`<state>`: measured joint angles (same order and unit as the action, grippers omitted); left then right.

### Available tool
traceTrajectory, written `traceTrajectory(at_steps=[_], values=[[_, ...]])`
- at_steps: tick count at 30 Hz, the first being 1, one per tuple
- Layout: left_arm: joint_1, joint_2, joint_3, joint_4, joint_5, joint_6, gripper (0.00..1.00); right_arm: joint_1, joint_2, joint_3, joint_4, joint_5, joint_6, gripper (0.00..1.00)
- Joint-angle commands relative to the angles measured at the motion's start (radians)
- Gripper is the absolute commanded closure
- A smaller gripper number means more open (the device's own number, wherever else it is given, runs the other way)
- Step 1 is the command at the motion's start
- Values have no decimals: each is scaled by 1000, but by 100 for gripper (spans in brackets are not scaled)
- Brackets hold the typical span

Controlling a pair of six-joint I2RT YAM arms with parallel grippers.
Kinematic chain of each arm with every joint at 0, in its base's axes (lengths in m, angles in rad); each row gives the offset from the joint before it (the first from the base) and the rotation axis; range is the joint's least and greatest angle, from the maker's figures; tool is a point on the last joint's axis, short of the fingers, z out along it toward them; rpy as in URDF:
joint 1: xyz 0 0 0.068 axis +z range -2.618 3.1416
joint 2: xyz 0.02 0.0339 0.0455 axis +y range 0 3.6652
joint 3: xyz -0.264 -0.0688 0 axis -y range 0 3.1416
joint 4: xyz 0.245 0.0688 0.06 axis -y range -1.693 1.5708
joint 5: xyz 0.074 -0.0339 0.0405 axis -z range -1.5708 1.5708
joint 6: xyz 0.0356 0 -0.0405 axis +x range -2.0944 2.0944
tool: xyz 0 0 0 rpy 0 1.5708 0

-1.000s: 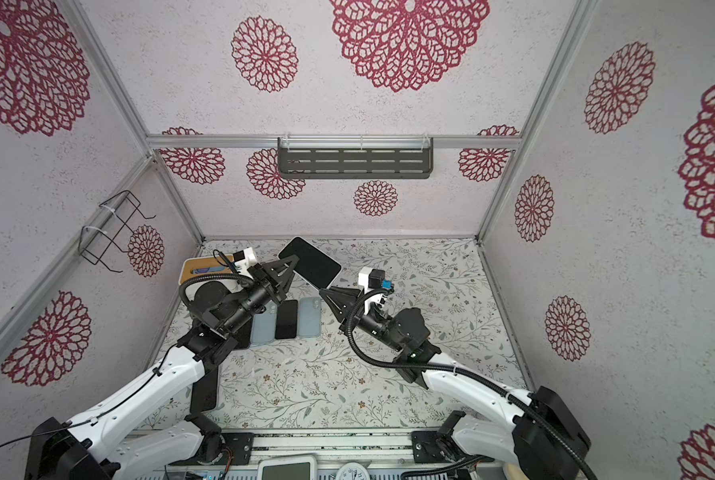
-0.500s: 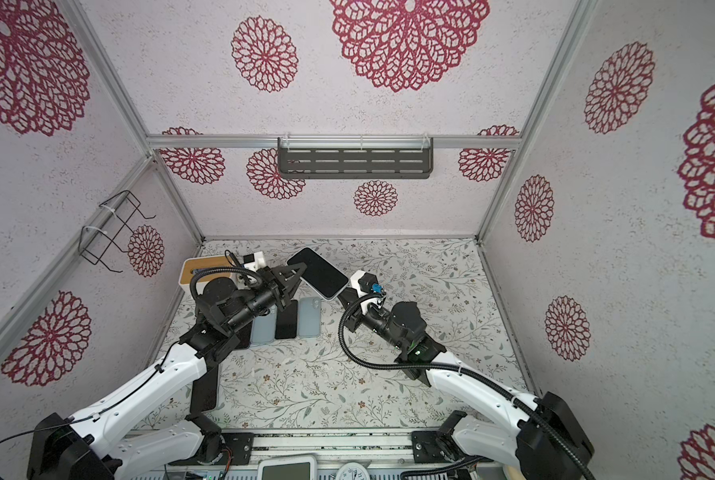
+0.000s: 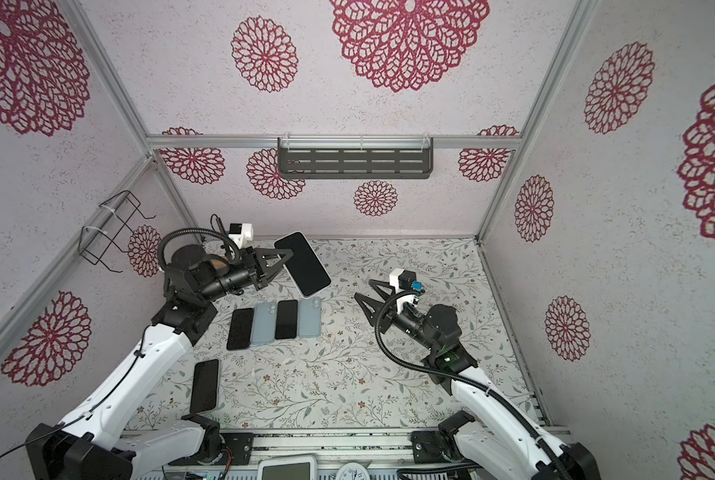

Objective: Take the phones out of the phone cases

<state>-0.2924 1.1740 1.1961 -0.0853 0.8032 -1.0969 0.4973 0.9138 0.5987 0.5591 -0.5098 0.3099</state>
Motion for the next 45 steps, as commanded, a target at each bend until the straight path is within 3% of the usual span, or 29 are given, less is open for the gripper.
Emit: traceTrajectory(at_steps=[1, 3, 9, 24, 37, 45], values=[[1, 24, 200, -571, 165, 579, 100, 2, 33, 98, -73, -268, 86, 33], [1, 48, 256, -656, 177, 670, 100, 17, 58, 121, -100, -307, 73, 30], [-1, 118, 360, -718, 234, 782, 100, 97, 97, 157, -144, -304, 23, 32], [-17, 102, 310, -575, 291, 762, 100, 195, 221, 177, 62, -379, 121, 40], [-28, 98, 295, -521, 286, 736, 100, 204, 255, 183, 115, -394, 144, 61], [-28, 95, 270, -467, 289, 699, 100, 207, 256, 176, 135, -388, 145, 83]])
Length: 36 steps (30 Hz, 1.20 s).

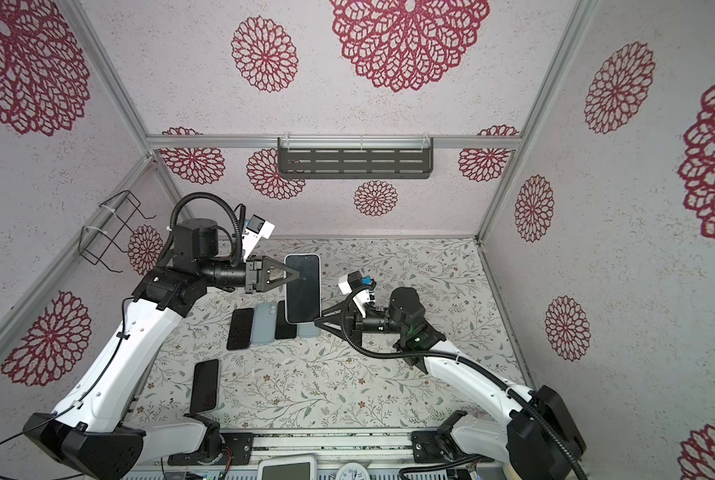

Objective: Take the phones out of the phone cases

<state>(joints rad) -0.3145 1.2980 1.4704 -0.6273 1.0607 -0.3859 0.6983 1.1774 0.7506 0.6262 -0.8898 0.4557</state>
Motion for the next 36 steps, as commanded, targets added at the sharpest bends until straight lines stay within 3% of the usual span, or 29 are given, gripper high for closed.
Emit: traceTrajectory(at_steps=[1, 5, 8, 12, 21, 27, 36], values=[[-6, -29, -7, 80, 32, -17, 100, 6, -9, 23, 71, -6, -2, 86], [-6, -23, -26, 159, 33, -90, 100, 7, -17, 5, 96, 3, -10, 96], [-6, -6, -56, 293, 18, -235, 100, 7, -31, -10, 107, 20, -34, 100], [-28, 28, -98, 475, 5, -434, 100, 7, -41, -12, 111, 41, -80, 100], [-141, 114, -177, 636, -90, -629, 100, 6, -60, -7, 120, 129, -246, 100], [-174, 131, -227, 673, -140, -689, 100, 3, -77, -19, 140, 254, -316, 100], [-198, 119, -265, 755, -166, -748, 100, -16, -107, -104, 265, 441, -277, 100]])
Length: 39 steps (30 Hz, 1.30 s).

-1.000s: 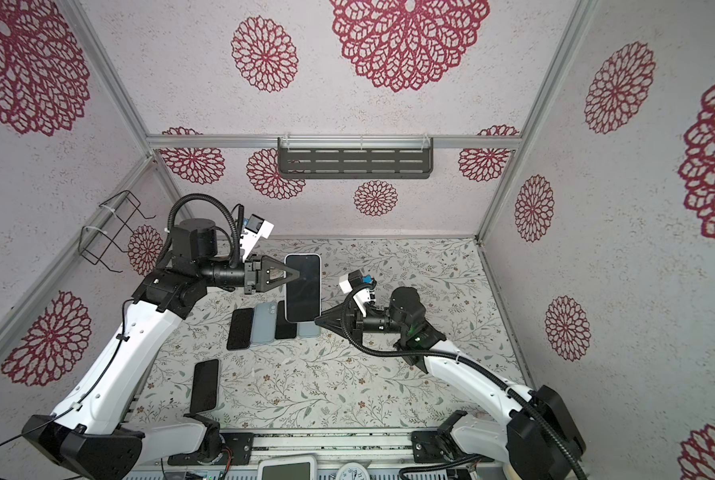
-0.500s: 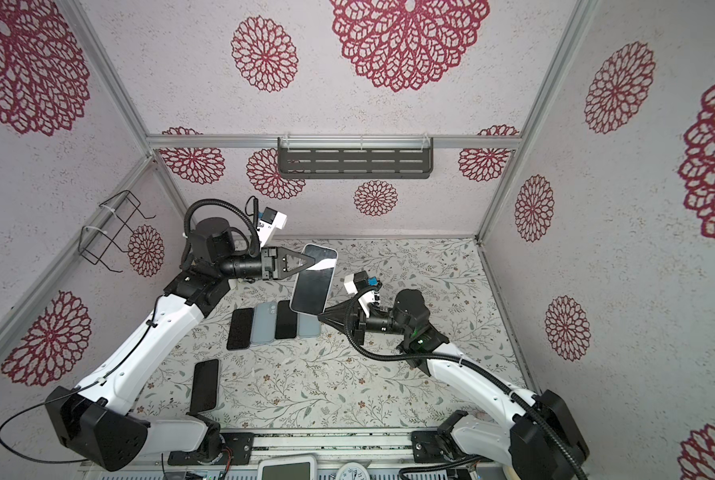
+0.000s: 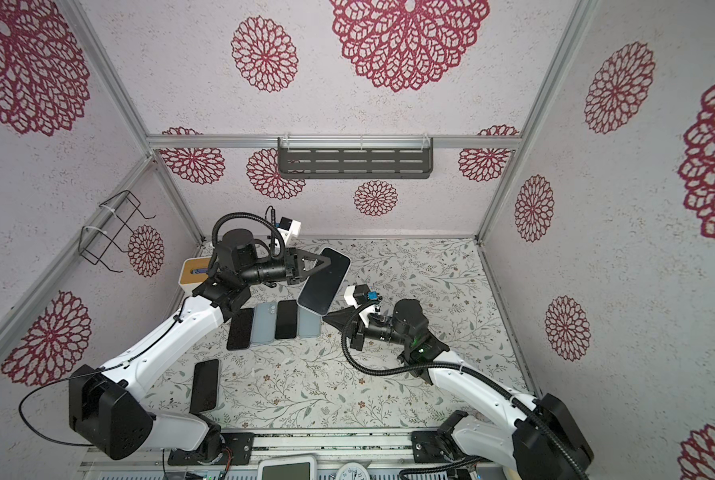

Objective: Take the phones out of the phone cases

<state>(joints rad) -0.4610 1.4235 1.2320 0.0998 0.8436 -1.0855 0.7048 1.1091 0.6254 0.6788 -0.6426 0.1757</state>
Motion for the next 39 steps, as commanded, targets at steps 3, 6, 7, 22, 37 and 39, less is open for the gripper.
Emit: traceTrajectory(at_steps=[3, 6, 7, 22, 37, 39], values=[[-46, -20, -37, 56, 34, -63, 100, -40, -50, -36, 293, 182, 75, 100], [-20, -46, -73, 181, 6, -139, 100, -41, -81, -113, 334, 173, 127, 78], [-11, -53, -83, 224, -3, -166, 100, -41, -92, -134, 334, 177, 143, 71], [4, -57, -198, 639, -150, -348, 100, 18, -28, -167, 535, 152, 487, 28], [-19, -70, -221, 656, -161, -340, 100, 16, 78, -86, 550, 164, 553, 29], [-21, -72, -221, 658, -159, -340, 100, 14, 83, -81, 541, 168, 552, 29]])
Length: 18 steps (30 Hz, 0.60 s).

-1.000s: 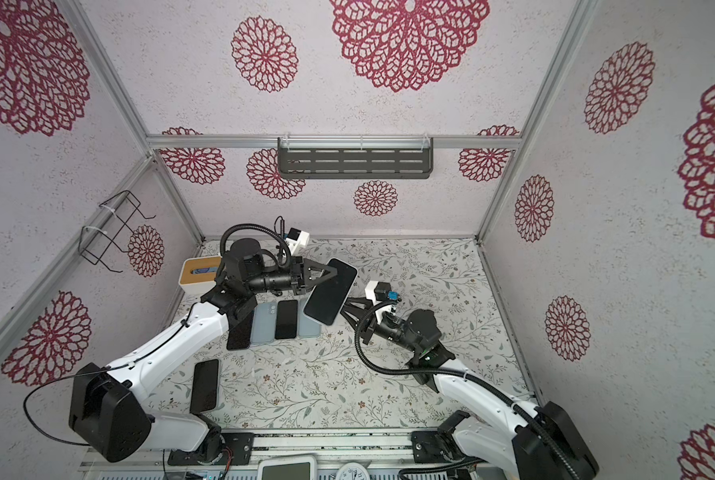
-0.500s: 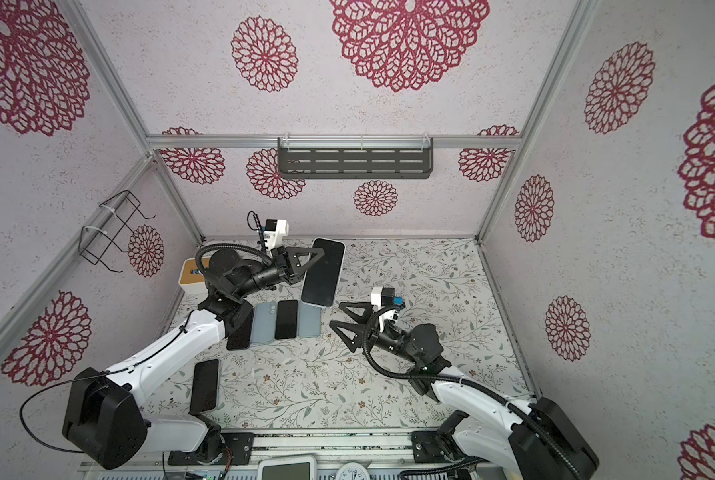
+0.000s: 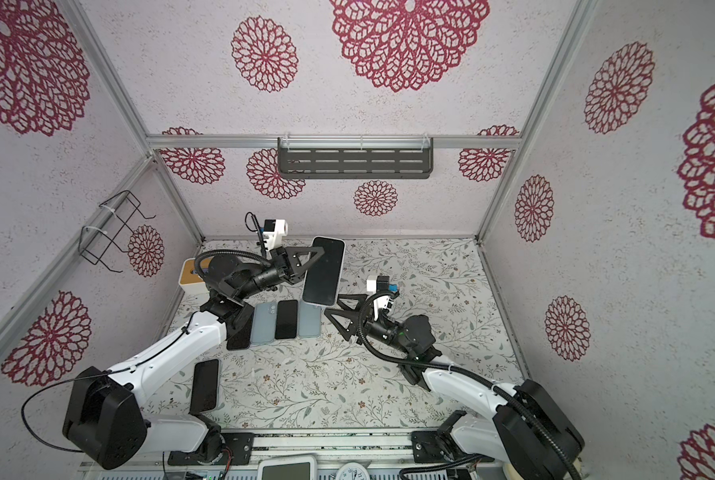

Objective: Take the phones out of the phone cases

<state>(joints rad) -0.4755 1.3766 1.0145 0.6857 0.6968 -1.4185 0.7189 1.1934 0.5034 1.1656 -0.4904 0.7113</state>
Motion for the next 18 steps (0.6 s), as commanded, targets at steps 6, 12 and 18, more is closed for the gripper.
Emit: traceTrajectory(at_steps=[6, 12, 18], values=[[-14, -24, -3, 79, -3, -5, 100, -16, 18, 40, 88, 20, 41, 30], [-15, -25, -8, 80, -6, 0, 100, -21, 21, 52, 86, 11, 57, 30], [-16, -25, -8, 69, -12, 7, 100, -22, 25, 52, 112, -6, 78, 30]])
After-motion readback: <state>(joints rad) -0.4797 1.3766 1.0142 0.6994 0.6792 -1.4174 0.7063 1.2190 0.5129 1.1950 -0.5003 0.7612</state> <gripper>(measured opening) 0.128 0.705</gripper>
